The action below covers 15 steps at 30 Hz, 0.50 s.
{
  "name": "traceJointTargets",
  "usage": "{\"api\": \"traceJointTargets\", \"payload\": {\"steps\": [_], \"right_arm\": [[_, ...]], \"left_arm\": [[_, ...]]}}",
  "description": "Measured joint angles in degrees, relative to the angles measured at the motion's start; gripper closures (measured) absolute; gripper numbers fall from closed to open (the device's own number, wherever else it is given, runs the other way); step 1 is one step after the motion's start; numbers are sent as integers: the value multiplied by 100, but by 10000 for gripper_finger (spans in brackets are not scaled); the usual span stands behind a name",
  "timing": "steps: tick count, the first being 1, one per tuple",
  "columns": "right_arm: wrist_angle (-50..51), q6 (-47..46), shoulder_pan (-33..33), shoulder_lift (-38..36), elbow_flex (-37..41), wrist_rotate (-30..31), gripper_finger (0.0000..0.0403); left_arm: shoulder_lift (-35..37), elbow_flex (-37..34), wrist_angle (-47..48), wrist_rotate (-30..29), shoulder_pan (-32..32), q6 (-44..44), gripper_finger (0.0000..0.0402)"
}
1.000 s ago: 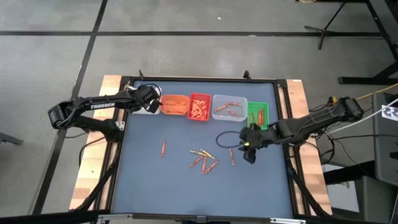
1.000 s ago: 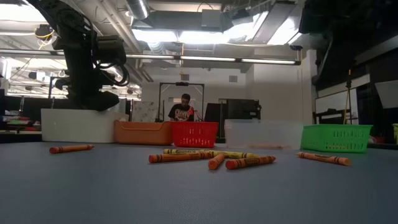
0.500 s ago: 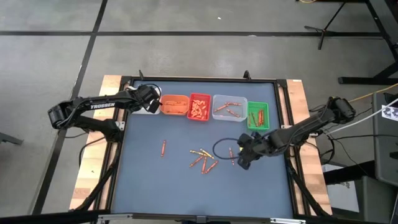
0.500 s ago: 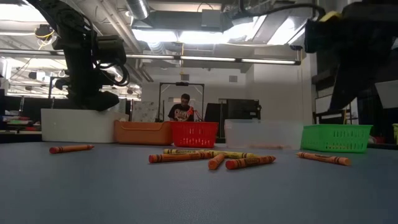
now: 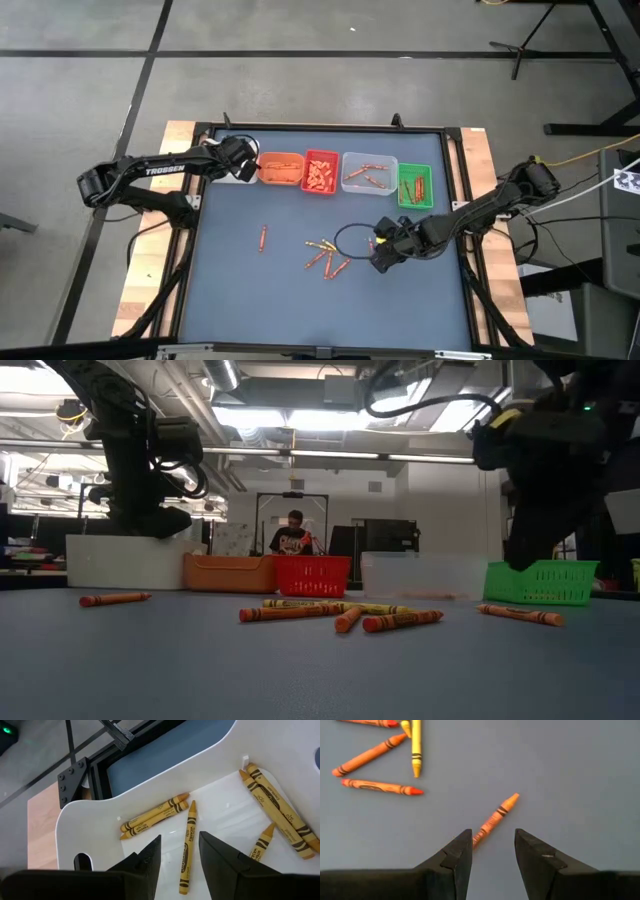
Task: Sort crayons
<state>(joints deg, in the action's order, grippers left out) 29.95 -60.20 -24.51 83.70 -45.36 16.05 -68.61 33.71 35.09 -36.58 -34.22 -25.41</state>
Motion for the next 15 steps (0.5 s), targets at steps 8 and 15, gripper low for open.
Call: {"api": "traceJointTargets", "payload": {"steps": [8, 15], "right_arm": [[-356, 44, 2, 466, 0, 137, 258], [-701, 44, 2, 768, 0, 152, 258]], "left_arm": [[1, 0, 0, 2, 2, 2, 285], [1, 0, -2, 1, 2, 0, 285]]}}
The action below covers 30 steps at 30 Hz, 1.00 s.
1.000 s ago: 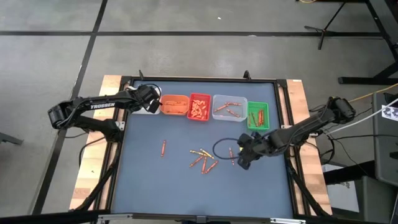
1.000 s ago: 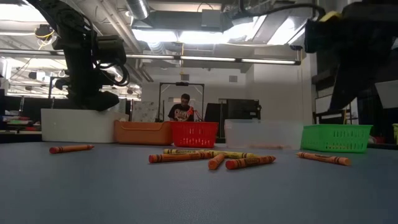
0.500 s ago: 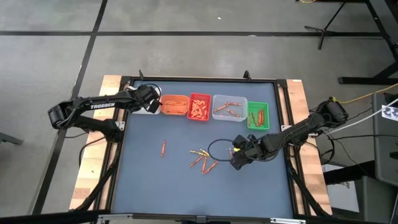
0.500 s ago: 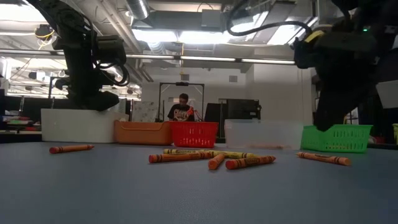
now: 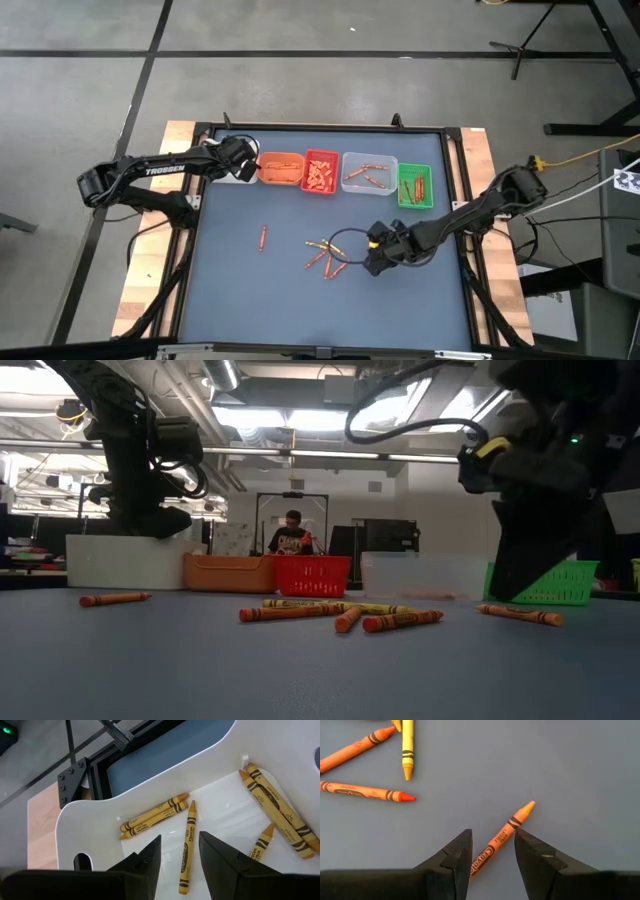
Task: Sort crayons
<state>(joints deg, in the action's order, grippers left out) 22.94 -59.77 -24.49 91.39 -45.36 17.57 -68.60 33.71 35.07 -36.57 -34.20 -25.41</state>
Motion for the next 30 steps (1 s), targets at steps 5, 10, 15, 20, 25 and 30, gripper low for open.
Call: {"api": "traceJointTargets", "payload": {"steps": [5, 10, 15, 20, 25, 30], "right_arm": [[-62, 0, 0, 112, 2, 140, 258], [-50, 2, 13, 119, 2, 389, 258], [-51, 4, 13, 139, 2, 452, 258], [-48, 4, 11, 383, 2, 432, 258], [-79, 4, 4, 539, -20, 478, 258], [-79, 3, 2, 547, -17, 515, 265]], "left_arm": [[0, 0, 0, 1, 0, 0, 285], [0, 0, 1, 1, 0, 1, 285], [2, 0, 0, 1, 0, 0, 285], [2, 0, 0, 1, -2, 0, 285], [2, 0, 0, 1, -2, 2, 285], [2, 0, 0, 1, -2, 2, 285]]}}
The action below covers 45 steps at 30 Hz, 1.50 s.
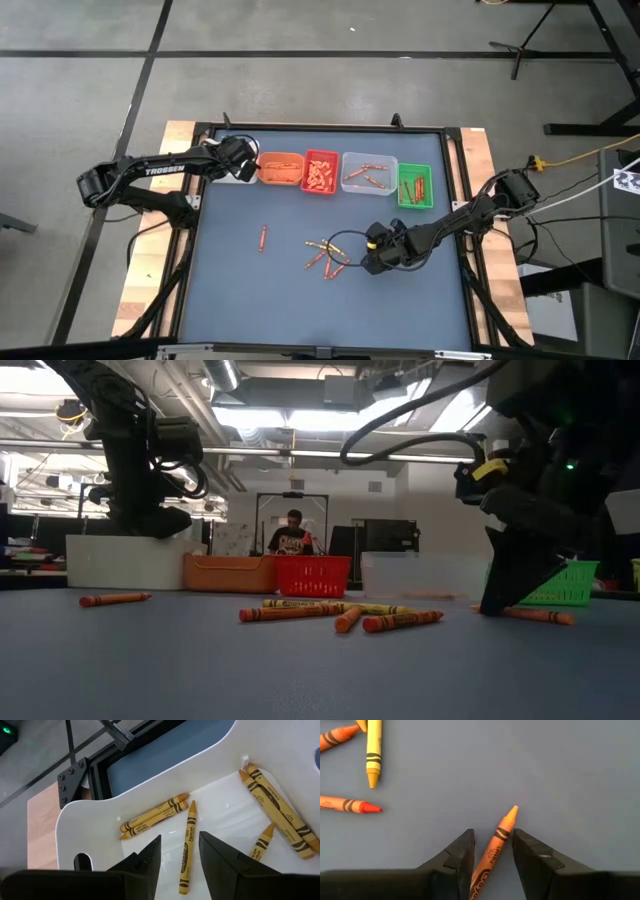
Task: Sort crayons
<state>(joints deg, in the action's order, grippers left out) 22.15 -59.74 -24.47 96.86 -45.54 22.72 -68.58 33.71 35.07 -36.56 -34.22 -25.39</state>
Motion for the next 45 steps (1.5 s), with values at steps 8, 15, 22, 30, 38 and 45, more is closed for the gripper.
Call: {"api": "traceJointTargets", "payload": {"steps": [8, 15, 22, 30, 38, 45], "right_arm": [[-4, -1, 2, 10, 4, 41, 334], [9, 1, 4, 11, 9, 90, 384], [11, 92, 7, 13, 11, 90, 381], [-6, 172, 9, -2, 15, 88, 381], [290, 985, 27, 33, -439, 201, 380], [1014, 2135, 393, 16, -1238, 476, 380]], "left_arm": [[0, 0, 0, 0, 0, 0, 285], [0, 0, 0, 0, 0, -2, 285], [0, 0, 0, 0, 0, -4, 285], [0, 0, 0, 0, 4, -7, 285], [0, 0, 0, 0, 2, -9, 285], [0, 0, 1, 1, 2, -9, 285]]}}
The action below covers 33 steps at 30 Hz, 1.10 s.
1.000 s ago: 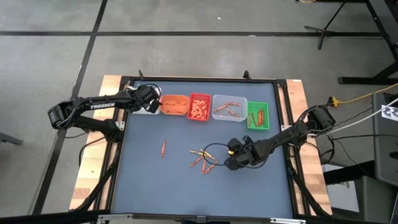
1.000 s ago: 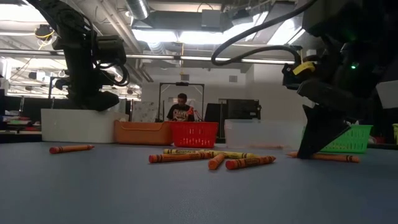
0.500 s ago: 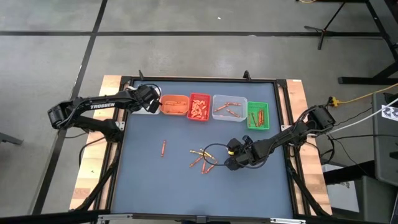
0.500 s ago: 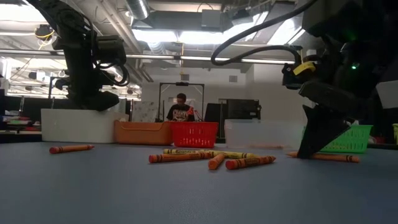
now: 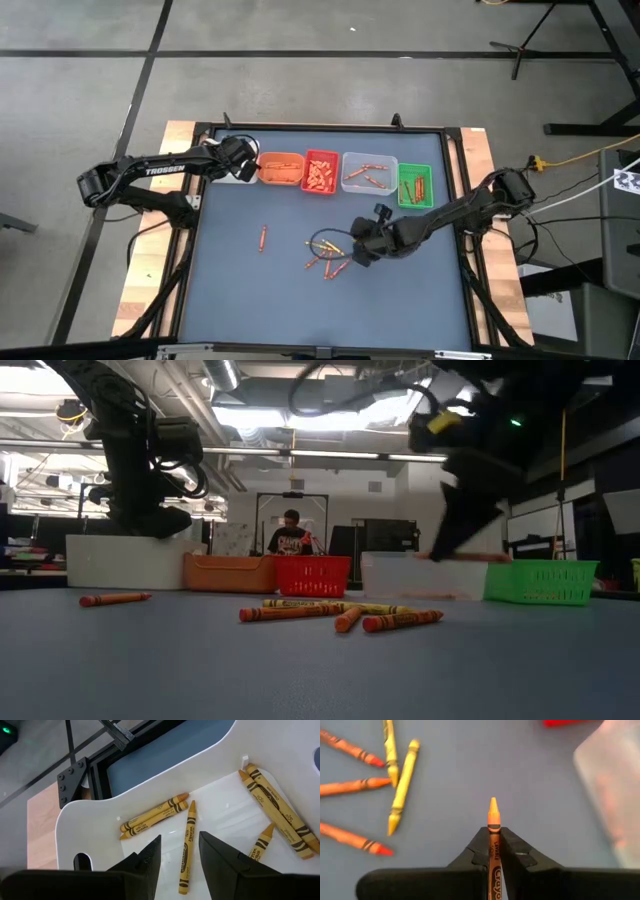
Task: Sort crayons
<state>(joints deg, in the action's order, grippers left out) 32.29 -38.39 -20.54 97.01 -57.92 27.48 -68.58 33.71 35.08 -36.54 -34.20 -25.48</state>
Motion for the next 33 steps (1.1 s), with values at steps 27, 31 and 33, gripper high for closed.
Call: {"api": "traceJointTargets", "payload": {"steps": [27, 31, 33], "right_arm": [[385, 2712, 2856, -11, -788, 152, 379], [385, 2712, 3119, -13, -790, 149, 379], [385, 2708, 3208, -13, -790, 147, 379]], "left_arm": [[0, 0, -1, 1, -2, -6, 285], [0, 0, -1, 1, -2, -6, 285], [0, 0, -1, 1, -2, -5, 285]]}}
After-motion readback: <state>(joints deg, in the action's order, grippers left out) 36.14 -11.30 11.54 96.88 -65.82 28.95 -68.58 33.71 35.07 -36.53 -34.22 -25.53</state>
